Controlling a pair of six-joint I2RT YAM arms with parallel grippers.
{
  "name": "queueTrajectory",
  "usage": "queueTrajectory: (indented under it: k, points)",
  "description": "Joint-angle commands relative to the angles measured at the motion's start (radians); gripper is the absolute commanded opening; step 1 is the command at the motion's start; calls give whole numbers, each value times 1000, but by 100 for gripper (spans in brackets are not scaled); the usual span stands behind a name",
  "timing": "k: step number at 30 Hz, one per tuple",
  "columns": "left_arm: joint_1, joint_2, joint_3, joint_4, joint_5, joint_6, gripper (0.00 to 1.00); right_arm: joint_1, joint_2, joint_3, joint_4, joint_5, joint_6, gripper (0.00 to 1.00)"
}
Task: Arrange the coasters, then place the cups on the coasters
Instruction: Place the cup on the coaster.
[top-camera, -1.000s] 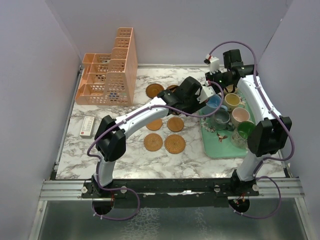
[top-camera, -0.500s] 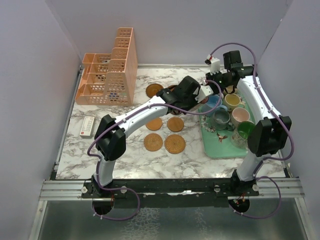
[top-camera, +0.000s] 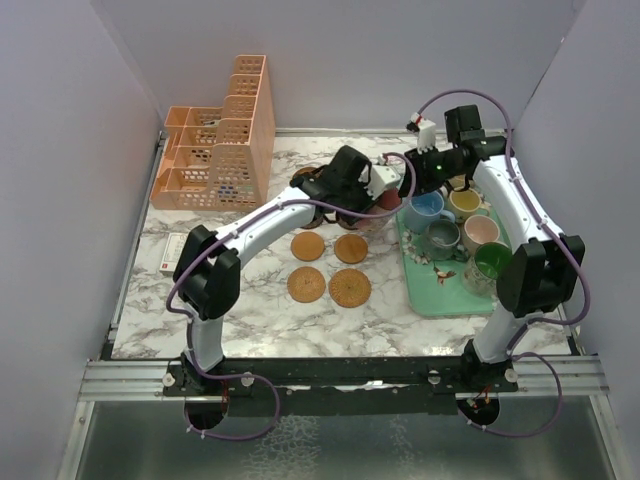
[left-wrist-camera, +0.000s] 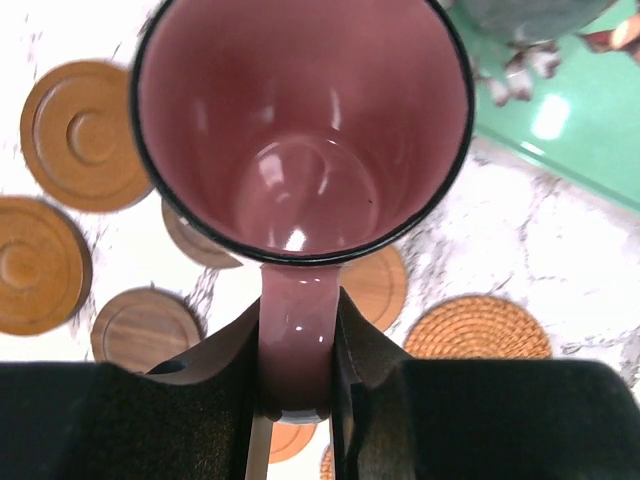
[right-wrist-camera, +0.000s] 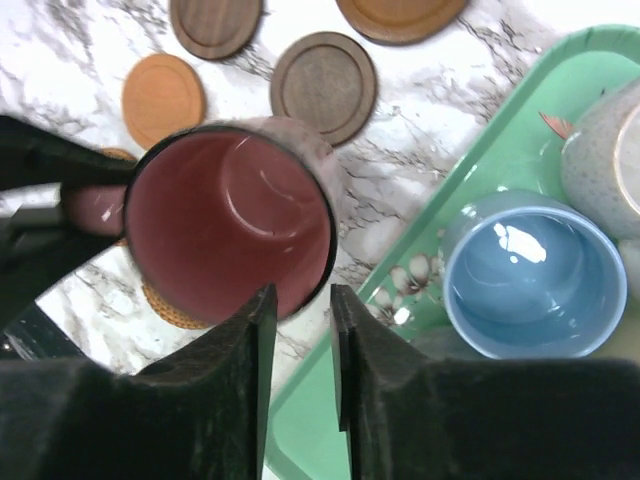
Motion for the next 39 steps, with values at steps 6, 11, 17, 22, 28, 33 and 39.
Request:
queueTrajectory:
  k: [6, 11, 17, 22, 28, 33, 39]
  points:
    - [210, -126, -128, 263, 86, 2, 0, 7, -106, 51, 43, -66, -13, 34]
    - [327, -111, -183, 407, 98, -40, 0, 1, -165, -43, 90, -85, -45, 34]
    - [397, -44, -154, 479, 122, -11, 0, -11, -230, -204, 164, -128, -101, 34]
    - [429, 8, -125, 513, 142, -8, 0, -27, -267, -319, 236, -171, -133, 34]
    - [449, 35, -145, 583, 185, 19, 0, -51, -307, -414, 324, -265, -140, 34]
    - [465, 64, -127, 592, 203, 32, 0, -54, -333, -450, 335, -284, -160, 34]
    - [474, 88, -117, 595, 217, 35, 0, -61, -339, -469, 336, -283, -166, 34]
